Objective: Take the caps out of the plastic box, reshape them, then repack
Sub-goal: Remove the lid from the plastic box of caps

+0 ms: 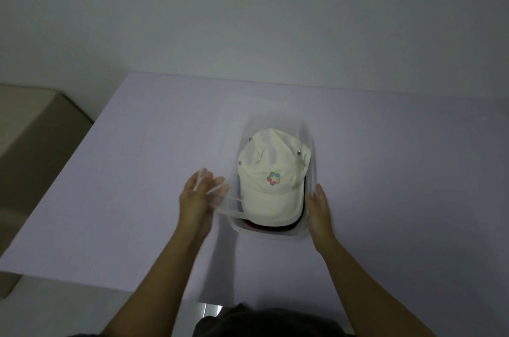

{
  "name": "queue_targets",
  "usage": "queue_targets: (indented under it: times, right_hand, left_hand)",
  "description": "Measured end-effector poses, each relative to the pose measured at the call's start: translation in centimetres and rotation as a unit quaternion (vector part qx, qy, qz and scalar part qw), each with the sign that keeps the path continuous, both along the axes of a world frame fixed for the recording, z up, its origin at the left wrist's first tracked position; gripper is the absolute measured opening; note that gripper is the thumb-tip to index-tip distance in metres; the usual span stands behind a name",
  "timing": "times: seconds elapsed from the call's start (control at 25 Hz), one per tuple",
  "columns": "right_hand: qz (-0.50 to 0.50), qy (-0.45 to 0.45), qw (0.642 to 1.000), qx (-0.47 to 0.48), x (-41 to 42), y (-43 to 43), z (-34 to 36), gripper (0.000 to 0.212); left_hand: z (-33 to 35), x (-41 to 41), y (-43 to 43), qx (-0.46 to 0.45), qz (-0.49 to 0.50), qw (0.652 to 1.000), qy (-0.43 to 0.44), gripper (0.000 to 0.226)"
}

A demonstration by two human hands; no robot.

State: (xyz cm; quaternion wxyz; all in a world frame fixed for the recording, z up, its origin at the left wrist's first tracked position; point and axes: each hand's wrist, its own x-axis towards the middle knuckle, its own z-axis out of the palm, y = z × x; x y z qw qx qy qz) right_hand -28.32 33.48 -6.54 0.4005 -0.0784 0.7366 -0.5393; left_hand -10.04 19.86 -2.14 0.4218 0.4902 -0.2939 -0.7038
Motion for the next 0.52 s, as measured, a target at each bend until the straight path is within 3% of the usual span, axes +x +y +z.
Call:
queue_targets:
  times: [0.2, 0.32, 0.52]
  right_hand:
    - [0.031, 0.111, 0.99, 0.08, 1.0, -0.3, -0.3, 0.049]
    - [0.011, 0.14, 0.984, 0.111, 1.3, -0.7, -1.1, 0.046]
    - [0.014, 0.17, 0.977, 0.13, 1.2, -0.8, -2.4, 0.045]
  left_hand:
    - [-1.2, 6.4, -6.6, 0.003, 0.061, 0.998, -0.003, 0.009]
    - [-3.3, 9.8, -8.9, 0.034, 0.078, 0.996, -0.014, 0.004]
    - [-6.2, 13.0, -9.9, 0.083, 0.076, 0.993, -0.038, 0.014]
